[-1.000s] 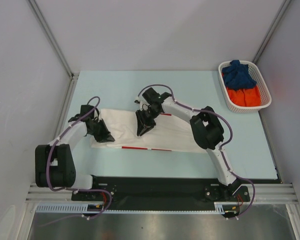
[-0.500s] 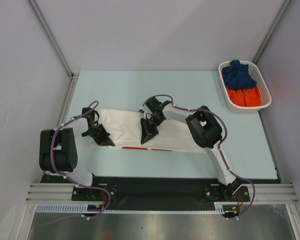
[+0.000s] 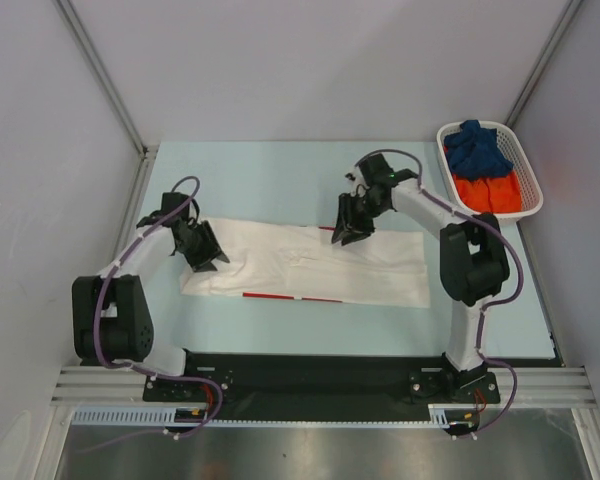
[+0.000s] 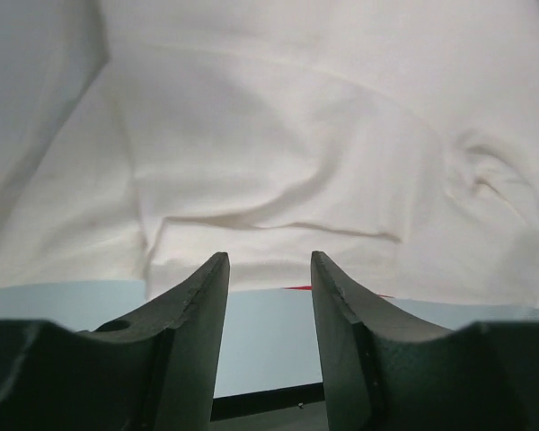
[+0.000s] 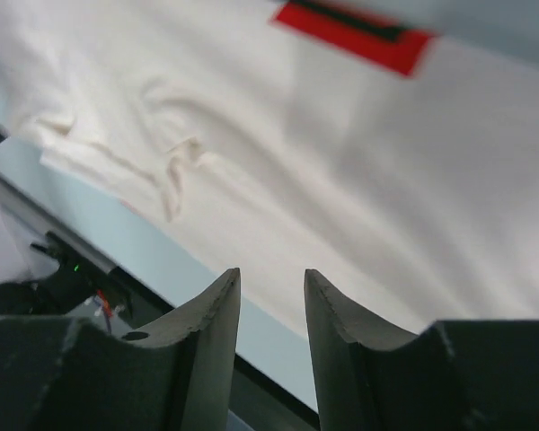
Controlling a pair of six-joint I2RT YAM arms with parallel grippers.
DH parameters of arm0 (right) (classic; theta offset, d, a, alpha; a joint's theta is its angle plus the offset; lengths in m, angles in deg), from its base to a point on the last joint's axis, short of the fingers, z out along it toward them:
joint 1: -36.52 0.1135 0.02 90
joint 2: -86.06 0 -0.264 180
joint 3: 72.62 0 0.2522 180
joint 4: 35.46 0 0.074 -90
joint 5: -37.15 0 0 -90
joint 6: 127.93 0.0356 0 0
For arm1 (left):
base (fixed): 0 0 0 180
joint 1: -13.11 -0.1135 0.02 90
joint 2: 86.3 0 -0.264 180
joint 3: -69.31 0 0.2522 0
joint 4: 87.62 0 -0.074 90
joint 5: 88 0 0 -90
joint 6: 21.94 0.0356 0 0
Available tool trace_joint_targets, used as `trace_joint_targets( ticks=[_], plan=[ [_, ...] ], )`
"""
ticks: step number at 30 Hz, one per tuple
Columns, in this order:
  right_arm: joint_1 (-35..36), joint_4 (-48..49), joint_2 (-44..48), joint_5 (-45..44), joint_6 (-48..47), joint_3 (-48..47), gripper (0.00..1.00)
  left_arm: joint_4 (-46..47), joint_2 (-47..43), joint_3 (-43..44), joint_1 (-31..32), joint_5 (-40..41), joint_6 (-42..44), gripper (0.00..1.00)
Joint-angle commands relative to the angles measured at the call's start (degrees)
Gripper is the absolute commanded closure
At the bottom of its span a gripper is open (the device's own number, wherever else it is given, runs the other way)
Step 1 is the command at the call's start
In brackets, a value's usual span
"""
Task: Fold and stack the t-shirts
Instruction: Fold the tshirt
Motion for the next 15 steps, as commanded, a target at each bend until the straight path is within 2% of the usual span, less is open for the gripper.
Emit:
trace_joint_targets(
  ticks=[1,3,5,8,11,15],
  plan=[
    [-4.11,-7.58,1.41,-9.88,-4.8,-2.01,0.59,0.09,-5.8,4.34,4.08,2.17,1.69,0.53],
    [-5.96,-11.09,0.18,-18.11,-5.42,-5.17,0.59,1.49,-5.99,5.83,6.19,2.01,1.07,0.53],
    [-7.1,-12.86,-0.7,-22.63,-5.42,-7.28,0.6,2.46,-3.37,7.41,7.25,1.13,-1.21,0.54],
    [-9.38,-14.54,-1.75,-28.96,-5.42,-7.47,0.62,3.87,2.34,8.29,8.83,-1.95,-4.9,0.6],
    [-10.27,-14.97,-2.02,-36.68,-8.23,-6.33,0.62,2.74,7.6,8.65,10.77,0.42,-8.15,0.62],
    [-11.58,-12.78,-2.45,-35.83,-7.53,-3.25,0.62,1.59,13.51,9.34,11.3,5.24,-12.2,0.65]
  ],
)
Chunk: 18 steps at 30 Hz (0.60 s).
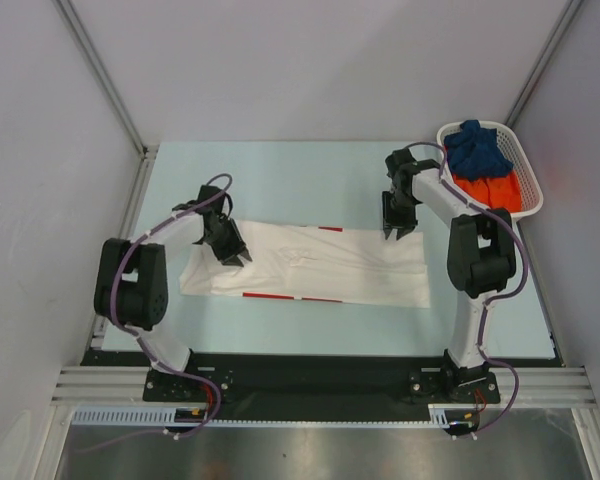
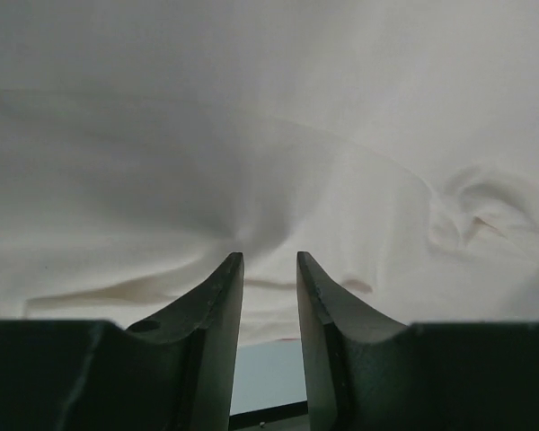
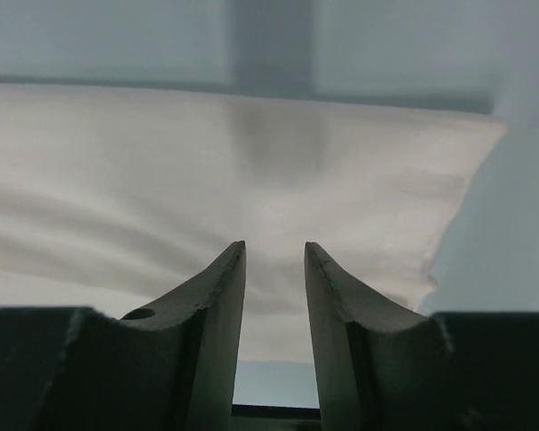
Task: Fold and stack the t-shirts
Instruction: Fold the tshirt
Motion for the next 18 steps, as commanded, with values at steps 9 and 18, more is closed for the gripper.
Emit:
trace_joint_targets(
  ticks=[9,18],
  plan=[
    [-0.35,5.25,0.83,-8.53,1.46,12.69,0.62,-5.21,18.33,16.32,-0.05,14.84,2.86,0.69],
    [4.47,7.54,3.2,-5.12,4.8,22.01,0.62,-7.04,29.75,32.65,-1.28,12.3,15.95,0.63]
  ],
)
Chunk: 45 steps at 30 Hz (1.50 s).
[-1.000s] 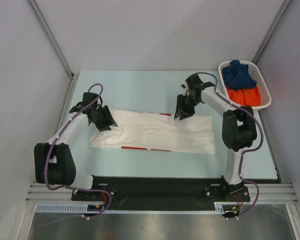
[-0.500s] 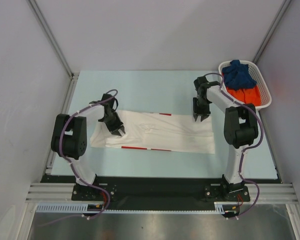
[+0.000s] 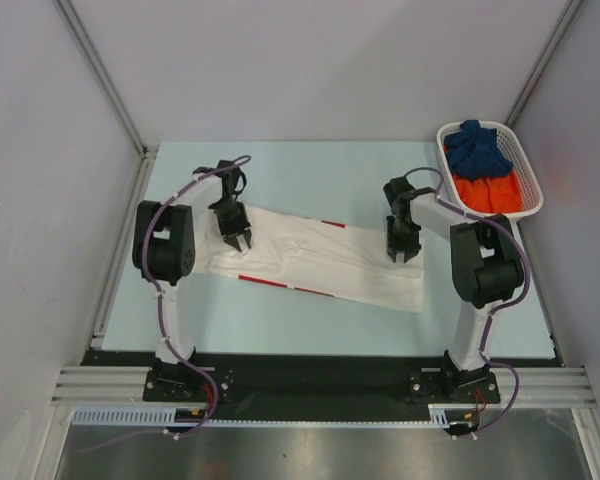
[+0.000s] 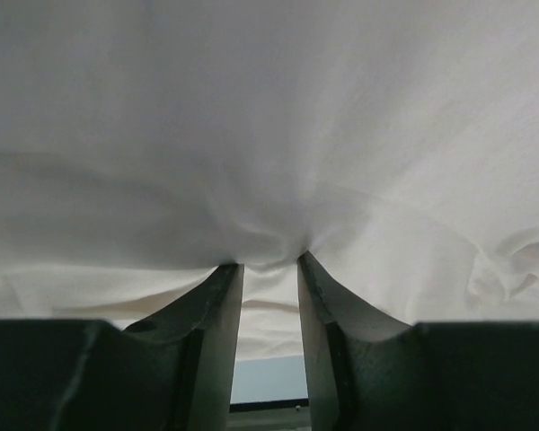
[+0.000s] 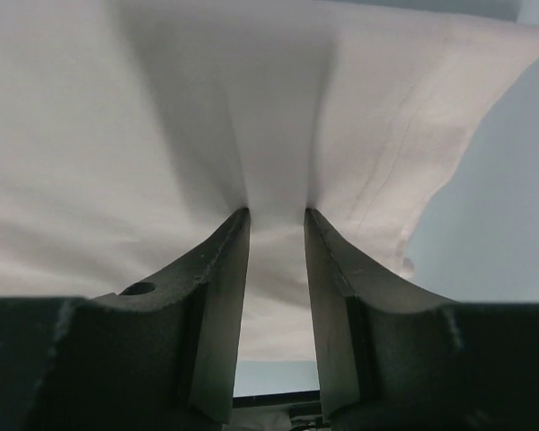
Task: Fold and stack the t-shirts
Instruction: Fold the tshirt
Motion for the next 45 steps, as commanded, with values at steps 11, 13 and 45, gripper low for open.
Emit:
trace_joint_targets(
  ticks=[11,13,45],
  plan=[
    [18.71,5.55,-2.94,23.52,11.27,7.82,0.62,7.32,29.67,48.96,-3.98,-8.88,15.79,0.5],
    [22.31,4.5,-5.65,26.59,10.3,3.27,0.62,11.31,30.89,50.68,-4.68,-12.87,15.35,0.47],
    [14.33,1.33,8.04,26.79,-0.97,4.9,0.53,23.26,-23.49,-5.05,9.97,-11.65,5.77,0.41]
  ],
)
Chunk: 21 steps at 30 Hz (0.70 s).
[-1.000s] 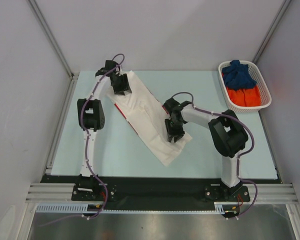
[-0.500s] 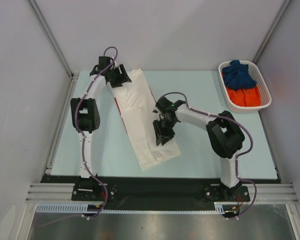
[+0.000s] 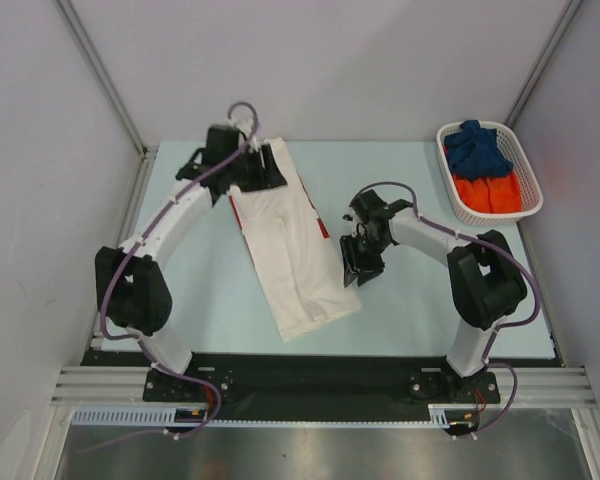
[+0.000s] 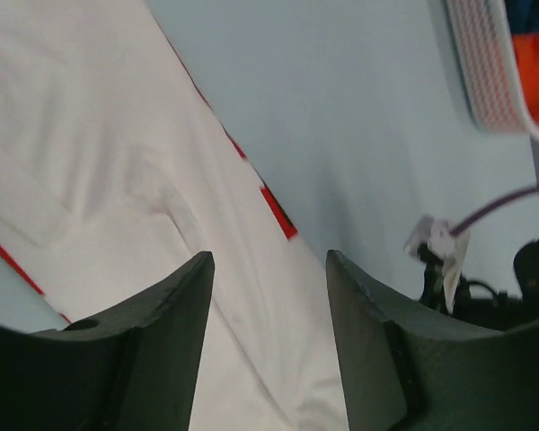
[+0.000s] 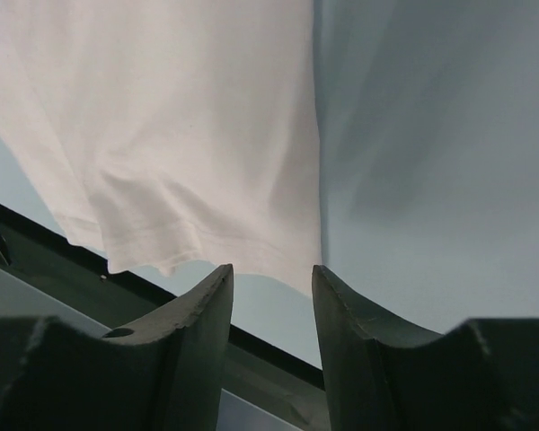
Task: Fold and stack the t-shirts
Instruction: Fold the tshirt
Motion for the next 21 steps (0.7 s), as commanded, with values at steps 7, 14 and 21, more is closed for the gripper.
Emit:
trace_joint_targets(
  ticks=[7,14,21],
  plan=[
    [0.94,4.07,-0.64,-2.69,1.78,3.96,0.52,-3.4,-13.92,-26.76,6.77,-0.63,-2.68,0.46],
    [4.19,2.31,1.29,-10.25,2.22,6.86,0.54,-8.15,-21.12,-36.95,10.37,2.87,-4.24,0.51],
    [3.93,3.71,2.87,-11.93,1.96,9.85,0.6,-10.88,-27.45,-44.51,15.2,3.76,-13.39,0.44]
  ],
)
